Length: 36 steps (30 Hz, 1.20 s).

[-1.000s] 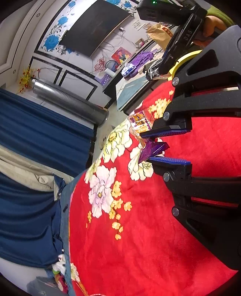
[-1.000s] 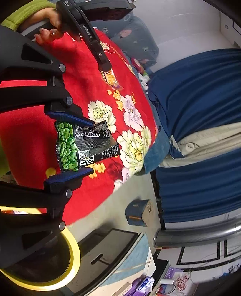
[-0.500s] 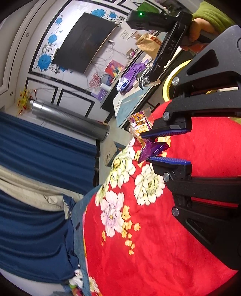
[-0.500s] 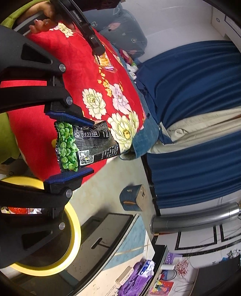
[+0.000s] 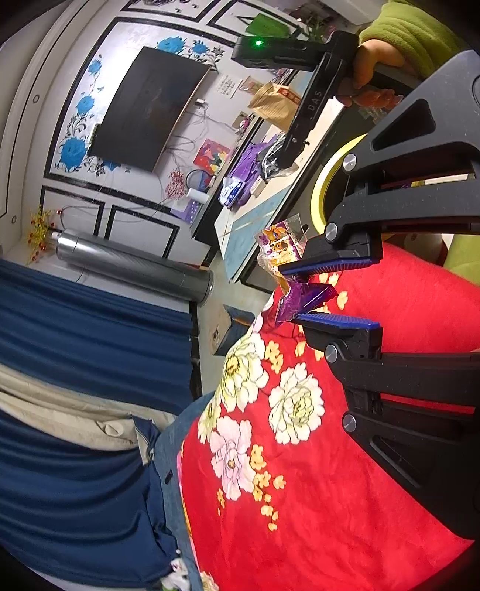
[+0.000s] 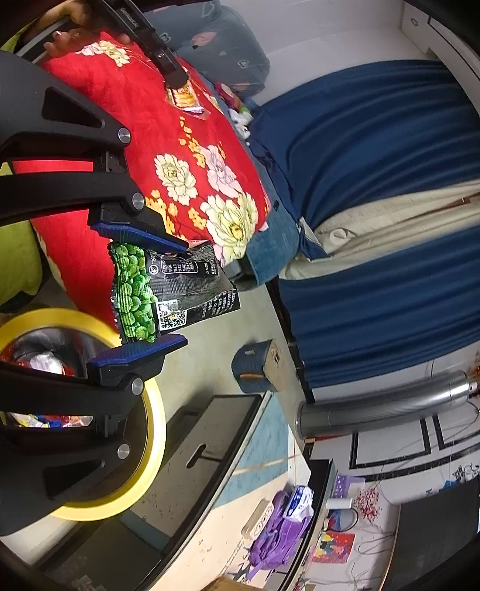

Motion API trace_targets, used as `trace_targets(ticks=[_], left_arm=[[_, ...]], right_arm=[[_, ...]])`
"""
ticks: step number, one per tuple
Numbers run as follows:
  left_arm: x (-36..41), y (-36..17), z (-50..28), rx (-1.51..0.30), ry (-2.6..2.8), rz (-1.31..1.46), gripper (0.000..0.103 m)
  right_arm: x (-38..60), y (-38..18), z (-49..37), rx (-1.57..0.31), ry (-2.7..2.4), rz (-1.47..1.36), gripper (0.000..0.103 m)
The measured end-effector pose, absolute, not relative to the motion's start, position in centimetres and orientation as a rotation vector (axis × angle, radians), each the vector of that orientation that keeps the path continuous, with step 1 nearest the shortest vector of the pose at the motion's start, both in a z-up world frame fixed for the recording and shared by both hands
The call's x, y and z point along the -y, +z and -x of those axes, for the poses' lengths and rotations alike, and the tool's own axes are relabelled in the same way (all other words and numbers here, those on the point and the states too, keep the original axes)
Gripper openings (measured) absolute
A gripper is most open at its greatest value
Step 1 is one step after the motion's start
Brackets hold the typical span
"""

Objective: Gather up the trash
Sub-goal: 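Carry the green snack pack and purple-orange wrapper over the bin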

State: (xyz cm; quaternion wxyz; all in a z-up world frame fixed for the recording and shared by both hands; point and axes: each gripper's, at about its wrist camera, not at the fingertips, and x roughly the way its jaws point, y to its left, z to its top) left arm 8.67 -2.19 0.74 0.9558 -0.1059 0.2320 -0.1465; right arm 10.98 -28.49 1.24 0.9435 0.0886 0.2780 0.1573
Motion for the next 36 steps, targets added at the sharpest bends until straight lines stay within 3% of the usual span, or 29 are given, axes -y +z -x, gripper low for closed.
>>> trace_targets(ticks=[19,36], left_arm=[[8.0,-0.2,-7.8,-0.511,-0.412,0.103,0.014],[14.4,-3.1,-8.5,-0.617,-0.511,0.003,0.014]], right_arm=[[33.4,0.3,-9.2,-0.562,0.206,-0.203,0.044],[37.7,-4.8,-8.9,-0.668,0.106,-0.228,0.044]])
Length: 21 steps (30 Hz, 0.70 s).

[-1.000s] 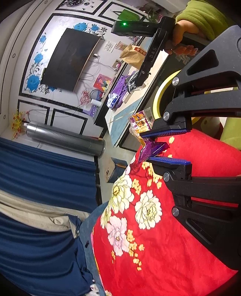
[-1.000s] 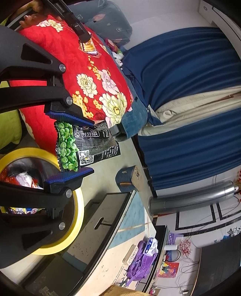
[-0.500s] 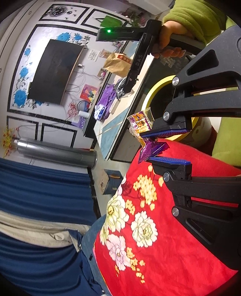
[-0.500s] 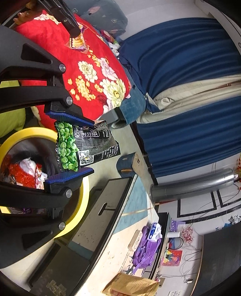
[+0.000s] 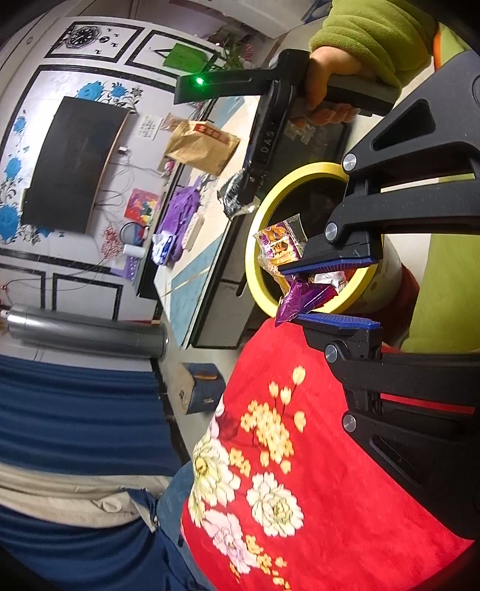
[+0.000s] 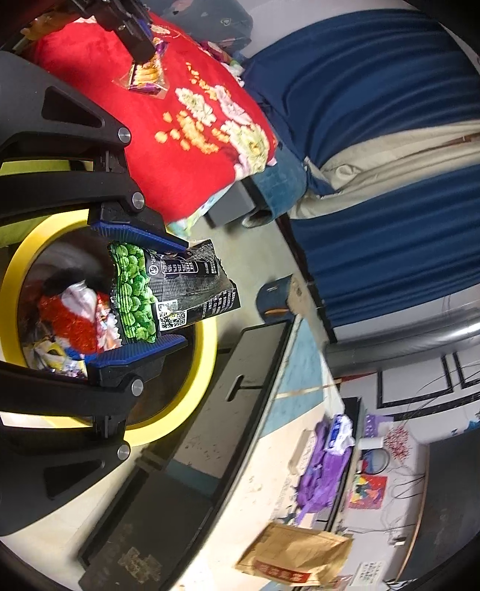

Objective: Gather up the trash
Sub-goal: 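Carry the green snack pack and purple-orange wrapper over the bin, then open both grippers to drop the snack pack and wrapper into the bin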

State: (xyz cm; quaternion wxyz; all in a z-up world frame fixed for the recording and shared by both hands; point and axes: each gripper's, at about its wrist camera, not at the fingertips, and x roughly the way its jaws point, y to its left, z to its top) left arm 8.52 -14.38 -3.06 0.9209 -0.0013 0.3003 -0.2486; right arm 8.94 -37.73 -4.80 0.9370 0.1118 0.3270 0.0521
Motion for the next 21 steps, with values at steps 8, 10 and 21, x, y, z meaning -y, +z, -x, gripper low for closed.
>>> trace_targets(ticks=[8,10,21], left_arm=[[17.4,-4.8,-11.1,-0.693,-0.533,-0.048,0.014],[18.2,-5.0,-11.9,-0.703,-0.535,-0.066,0.014],[22.3,-6.6,-15.4,-0.793,-0.6,-0.095,0.029]], right_arm=[[38.8,-7.9,-9.3,-0.736,0.089,-0.248,0.046],[39.1,-8.8,-9.4,-0.752,0.084,-0.255,0.046],[41.9,-11.6,-8.9,-0.781,0.019,-0.323,0.068]])
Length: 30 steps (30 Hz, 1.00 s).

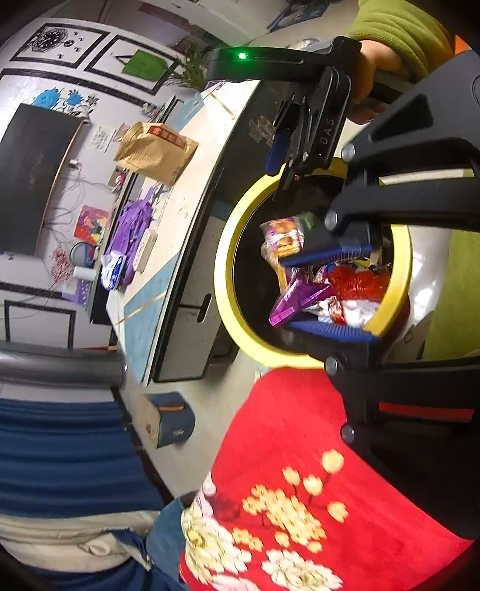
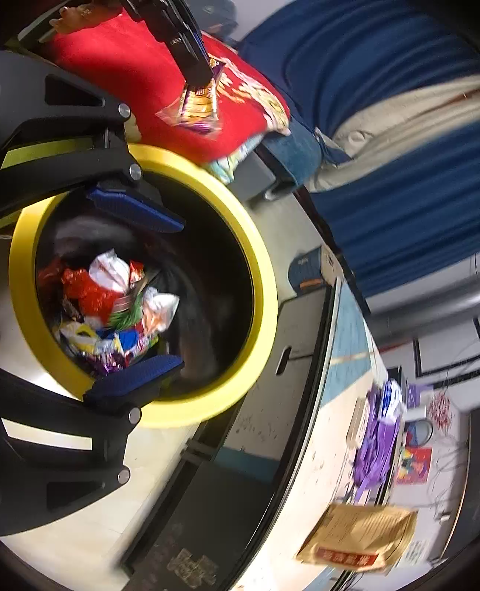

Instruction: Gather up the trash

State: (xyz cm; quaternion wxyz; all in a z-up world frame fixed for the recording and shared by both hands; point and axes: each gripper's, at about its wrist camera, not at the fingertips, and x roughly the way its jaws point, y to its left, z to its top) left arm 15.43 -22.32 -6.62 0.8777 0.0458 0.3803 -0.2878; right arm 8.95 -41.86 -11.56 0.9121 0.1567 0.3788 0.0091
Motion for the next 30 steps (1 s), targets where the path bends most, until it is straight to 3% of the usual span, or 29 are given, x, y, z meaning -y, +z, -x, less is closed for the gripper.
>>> trace_targets(ticks=[1,5,10,14,30], left_arm=[[22.5,-6.7,-15.6,-0.795,-0.599,-0.098,0.039],[22.1,-6.6,-15.9,-0.791,-0.593,-0.07,0.055],[20.6,-5.7,-15.6,-0.768,-0.562,-0.019,0.091],[18.4,-4.6,-14.8,-0.727,-0.521,0.028,0.092],[6.8,-0.1,-6.8,-0.525,-0.21,0.069,0.092]], right_arm=[[42.2,-11.6,-8.9,-0.779,0.008,-0.328,0.068],[43.3,-11.3,-8.4,-0.755,-0.038,-0.335,0.076],[43.2,-9.8,-7.7,-0.694,-0.069,-0.301,0.087],[41.9,-7.9,-7.1,-0.633,-0.06,-0.242,0.096],[29.8,-0.2,-4.8,-0.456,0.121,-0.146,0.097]])
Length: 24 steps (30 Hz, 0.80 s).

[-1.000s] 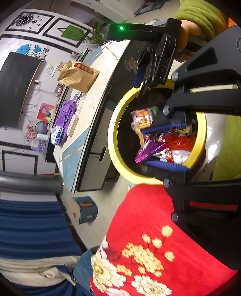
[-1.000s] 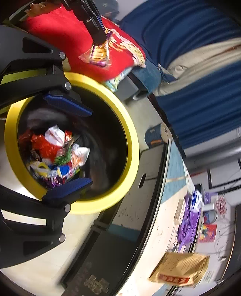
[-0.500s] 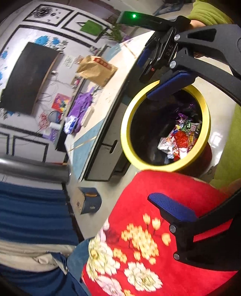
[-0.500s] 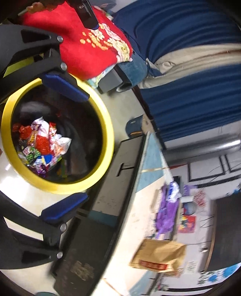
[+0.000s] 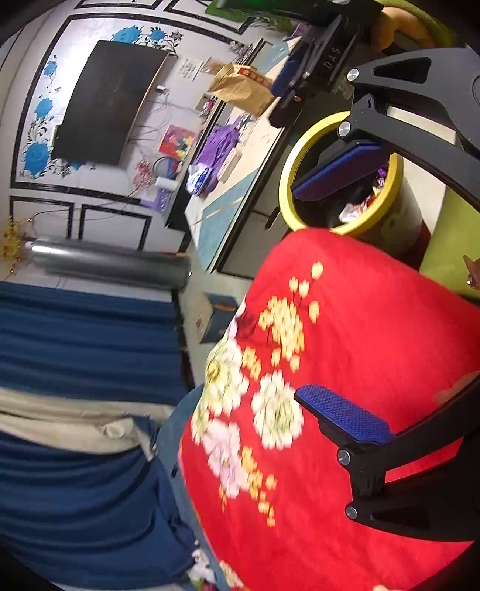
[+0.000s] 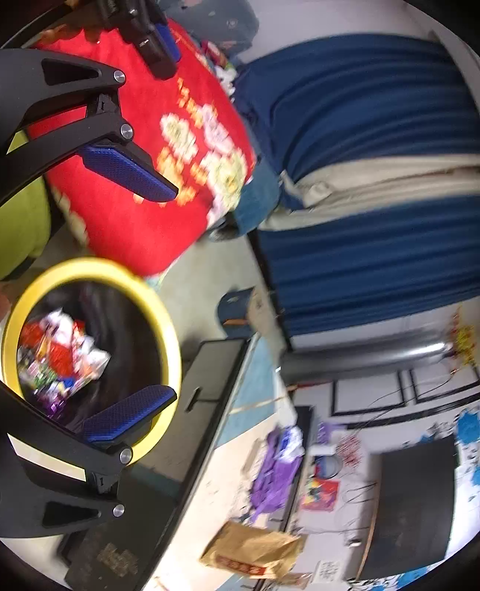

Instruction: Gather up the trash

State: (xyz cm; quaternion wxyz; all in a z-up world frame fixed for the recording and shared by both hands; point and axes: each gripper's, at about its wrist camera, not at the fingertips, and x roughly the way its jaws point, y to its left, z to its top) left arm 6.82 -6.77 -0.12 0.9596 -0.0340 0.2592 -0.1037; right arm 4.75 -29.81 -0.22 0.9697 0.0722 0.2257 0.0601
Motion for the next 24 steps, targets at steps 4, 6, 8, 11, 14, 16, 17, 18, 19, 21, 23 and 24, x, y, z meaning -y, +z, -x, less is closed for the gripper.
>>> trace_targets(ticks=[4,6,8,11,14,16,17,18,19,21,23,24], left_arm=[[4.7,0.6,-4.0,-0.46,-0.149,0.066,0.092],[4.0,1.0,-3.1,-0.438,-0.125,0.058,0.092],[3.3,1.3,-1.9,-0.402,-0.1,0.049,0.092],[2.5,1.4,-0.1,-0.36,-0.074,0.053,0.092],[2.2,1.2,1.1,-0.329,-0.057,0.064,0.092],[2.2,1.3,1.4,-0.316,-0.051,0.066,0.092],[2.3,1.4,1.5,-0.304,-0.051,0.07,0.092],[2.2,1.5,1.6,-0.295,-0.05,0.074,0.092],[2.2,1.5,1.8,-0.287,-0.05,0.078,0.092],[2.1,1.4,1.7,-0.285,-0.055,0.082,0.092],[2.0,1.3,1.5,-0.292,-0.052,0.085,0.092],[2.0,1.2,1.4,-0.295,-0.053,0.085,0.092]], right_arm=[[26.6,0.9,-2.7,-0.365,0.173,-0.091,0.097],[25.7,1.3,-1.4,-0.313,0.191,-0.066,0.097],[24.5,1.4,-0.3,-0.264,0.206,-0.022,0.097],[23.2,1.3,1.3,-0.207,0.241,0.037,0.097],[22.8,0.9,2.2,-0.173,0.264,0.058,0.097],[22.7,0.5,2.4,-0.173,0.283,0.063,0.097],[22.6,0.3,2.4,-0.176,0.287,0.064,0.097],[22.6,0.2,2.5,-0.18,0.292,0.061,0.097],[22.6,0.1,2.4,-0.183,0.295,0.06,0.097],[22.6,0.1,2.3,-0.191,0.294,0.056,0.097],[22.8,0.1,2.1,-0.198,0.287,0.05,0.097],[22.8,0.0,2.1,-0.201,0.286,0.047,0.097]])
